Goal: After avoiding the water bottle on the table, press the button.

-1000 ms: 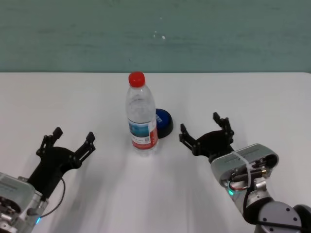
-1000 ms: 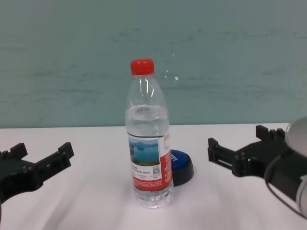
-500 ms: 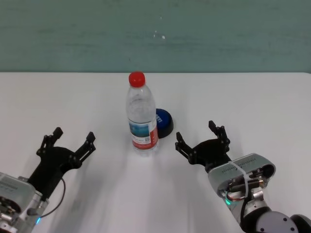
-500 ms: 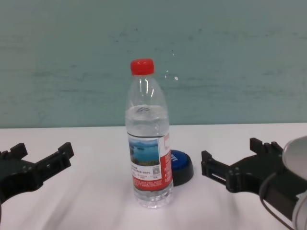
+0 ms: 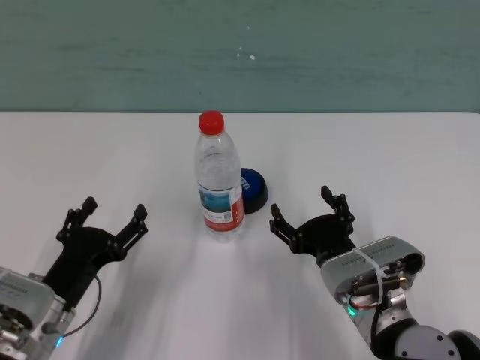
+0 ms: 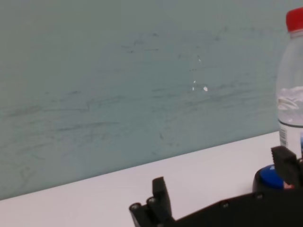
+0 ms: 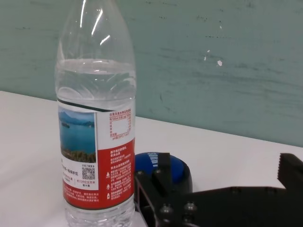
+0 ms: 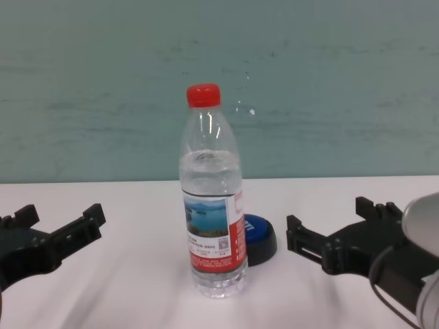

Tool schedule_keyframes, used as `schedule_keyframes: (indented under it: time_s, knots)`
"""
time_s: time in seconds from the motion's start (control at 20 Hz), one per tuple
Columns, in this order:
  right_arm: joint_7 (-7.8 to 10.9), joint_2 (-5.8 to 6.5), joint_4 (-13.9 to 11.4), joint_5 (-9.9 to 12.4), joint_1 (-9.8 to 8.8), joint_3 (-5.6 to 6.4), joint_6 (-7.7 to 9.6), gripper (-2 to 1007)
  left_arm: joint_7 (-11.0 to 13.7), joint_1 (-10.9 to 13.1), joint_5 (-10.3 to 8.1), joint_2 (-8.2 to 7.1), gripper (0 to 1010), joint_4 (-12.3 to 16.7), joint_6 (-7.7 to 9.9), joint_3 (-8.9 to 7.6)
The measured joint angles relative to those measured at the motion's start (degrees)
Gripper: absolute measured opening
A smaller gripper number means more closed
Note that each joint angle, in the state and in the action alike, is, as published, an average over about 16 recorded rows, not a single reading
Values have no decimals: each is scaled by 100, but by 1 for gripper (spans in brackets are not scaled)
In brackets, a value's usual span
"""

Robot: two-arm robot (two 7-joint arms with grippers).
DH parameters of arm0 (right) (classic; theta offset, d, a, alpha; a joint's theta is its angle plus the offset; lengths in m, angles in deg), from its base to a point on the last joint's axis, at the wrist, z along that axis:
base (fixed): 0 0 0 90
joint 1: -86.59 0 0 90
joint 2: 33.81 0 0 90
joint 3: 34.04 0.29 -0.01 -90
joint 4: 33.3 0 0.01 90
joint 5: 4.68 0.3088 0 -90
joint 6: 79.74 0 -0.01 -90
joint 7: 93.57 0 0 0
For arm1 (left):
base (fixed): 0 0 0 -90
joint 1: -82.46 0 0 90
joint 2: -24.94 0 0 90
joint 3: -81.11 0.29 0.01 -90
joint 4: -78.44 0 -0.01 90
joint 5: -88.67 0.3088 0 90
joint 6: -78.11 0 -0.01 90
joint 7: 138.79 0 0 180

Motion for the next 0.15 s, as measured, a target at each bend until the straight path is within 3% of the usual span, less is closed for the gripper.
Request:
schedule_keyframes:
  time_s: [0.15]
  knots:
    - [2, 1, 3, 3, 4, -1, 2, 1004, 0, 0, 0, 0, 1010, 0, 0, 0]
